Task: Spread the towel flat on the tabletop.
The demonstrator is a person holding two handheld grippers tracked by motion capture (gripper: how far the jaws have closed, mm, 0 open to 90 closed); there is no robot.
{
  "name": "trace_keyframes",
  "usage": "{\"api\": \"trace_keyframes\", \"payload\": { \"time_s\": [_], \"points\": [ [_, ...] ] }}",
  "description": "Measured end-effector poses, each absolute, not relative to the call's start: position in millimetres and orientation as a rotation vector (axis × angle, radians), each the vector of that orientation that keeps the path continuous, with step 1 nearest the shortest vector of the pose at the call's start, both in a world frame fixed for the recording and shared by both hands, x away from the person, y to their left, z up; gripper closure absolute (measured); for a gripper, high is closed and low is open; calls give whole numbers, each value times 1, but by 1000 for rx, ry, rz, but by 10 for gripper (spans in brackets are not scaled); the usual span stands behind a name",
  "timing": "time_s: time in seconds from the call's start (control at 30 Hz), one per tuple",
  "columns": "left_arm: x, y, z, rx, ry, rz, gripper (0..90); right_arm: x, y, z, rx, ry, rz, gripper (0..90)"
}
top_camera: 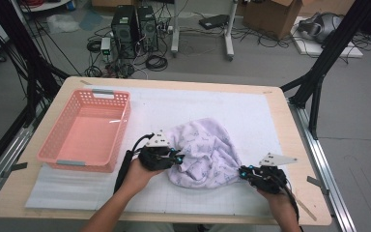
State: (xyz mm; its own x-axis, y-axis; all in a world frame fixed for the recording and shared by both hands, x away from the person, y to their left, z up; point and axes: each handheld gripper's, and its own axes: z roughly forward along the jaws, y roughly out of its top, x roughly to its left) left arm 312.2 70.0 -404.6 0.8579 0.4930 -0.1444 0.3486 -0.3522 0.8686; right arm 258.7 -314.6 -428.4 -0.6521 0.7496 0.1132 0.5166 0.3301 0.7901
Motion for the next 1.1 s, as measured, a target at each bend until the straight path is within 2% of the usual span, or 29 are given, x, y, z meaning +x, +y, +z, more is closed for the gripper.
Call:
{"api": "trace_keyframes", "payload": {
  "time_s": [0.23, 0.4, 0.5, 0.8, 1.1],
  "points": [
    [312, 82, -372, 1869, 585, 221, 770, 258, -347, -379, 1163, 2146, 1301, 804],
    [331, 84, -366, 1798, 644, 243, 770, 283, -354, -347, 1166, 2068, 1295, 803],
    [349, 85, -372, 1780, 731, 285, 770, 312, -349, -337, 1171, 2055, 1290, 803],
    [386, 92, -396, 1696, 947, 336, 767, 391, -325, -337, 1198, 2086, 1203, 800],
    [403, 93, -415, 1705, 1049, 396, 741, 440, -309, -359, 1304, 2026, 1157, 800]
  ]
}}
